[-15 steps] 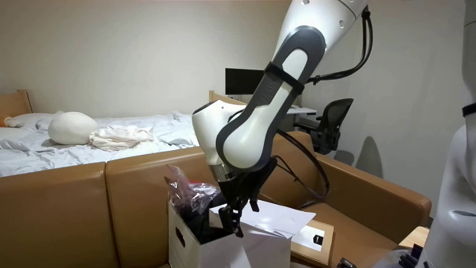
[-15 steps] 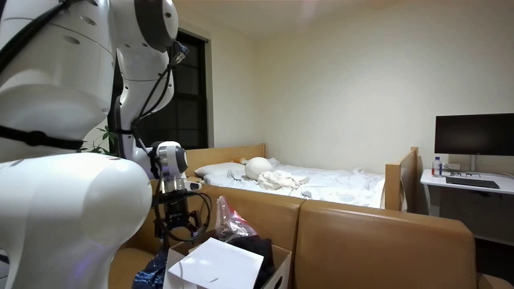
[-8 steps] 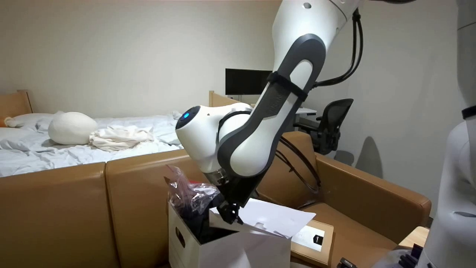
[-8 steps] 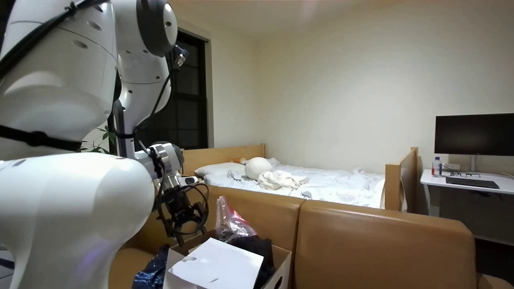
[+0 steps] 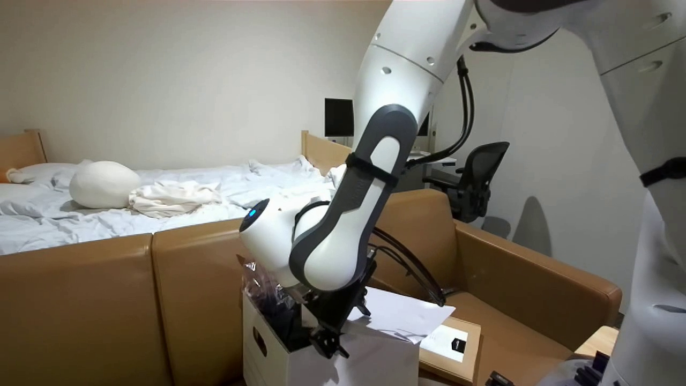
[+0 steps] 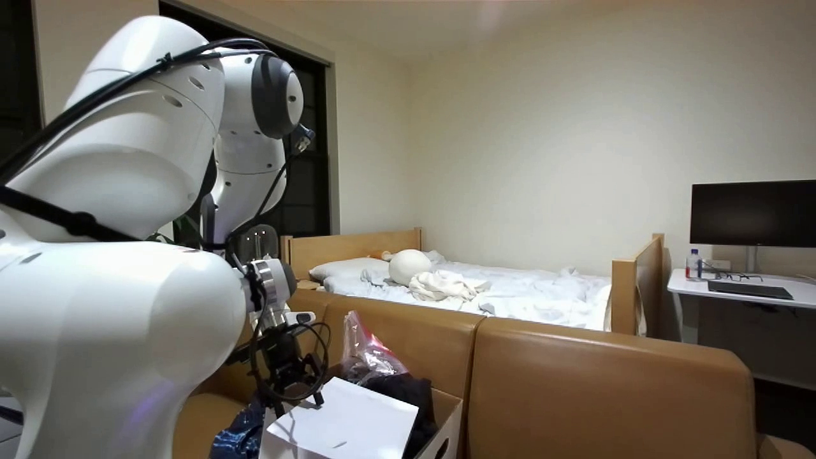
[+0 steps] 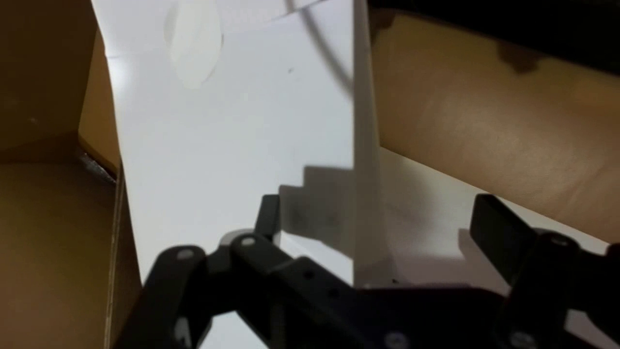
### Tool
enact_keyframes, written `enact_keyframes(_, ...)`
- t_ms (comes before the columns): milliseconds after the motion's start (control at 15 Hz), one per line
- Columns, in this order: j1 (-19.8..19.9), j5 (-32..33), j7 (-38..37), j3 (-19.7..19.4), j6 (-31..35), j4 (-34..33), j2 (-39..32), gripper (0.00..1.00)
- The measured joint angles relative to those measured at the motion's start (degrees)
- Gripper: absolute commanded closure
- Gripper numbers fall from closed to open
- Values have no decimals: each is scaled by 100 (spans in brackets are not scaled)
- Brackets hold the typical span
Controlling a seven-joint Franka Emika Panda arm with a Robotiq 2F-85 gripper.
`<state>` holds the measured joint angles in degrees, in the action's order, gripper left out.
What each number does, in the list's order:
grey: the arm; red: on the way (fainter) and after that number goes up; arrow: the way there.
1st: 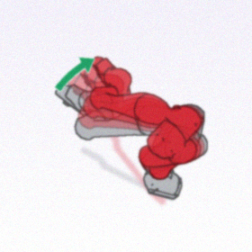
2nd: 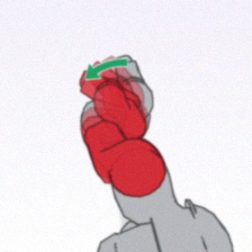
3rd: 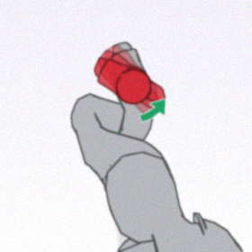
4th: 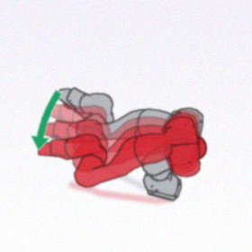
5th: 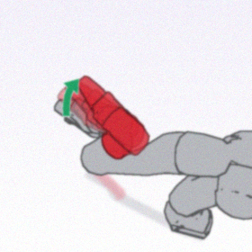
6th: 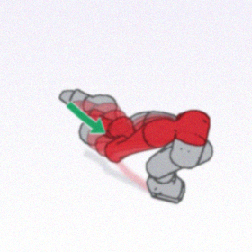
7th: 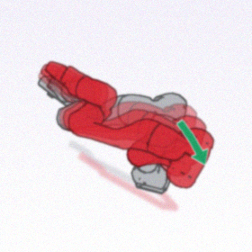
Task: Remove the white paper bag from the box and put it on the right side of the sofa
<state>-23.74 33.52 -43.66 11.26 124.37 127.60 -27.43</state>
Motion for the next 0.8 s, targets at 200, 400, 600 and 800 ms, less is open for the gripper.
enact_keyframes(200,-143,-70,-250,-127,-80,-113,-198,0)
enact_keyframes(400,-473,74,-1038,-368,-299,-137,-181,0)
enact_keyframes(600,-704,355,-1884,-476,-724,-146,-138,0)
enact_keyframes(800,-804,539,-2570,-469,-1244,-166,-80,3)
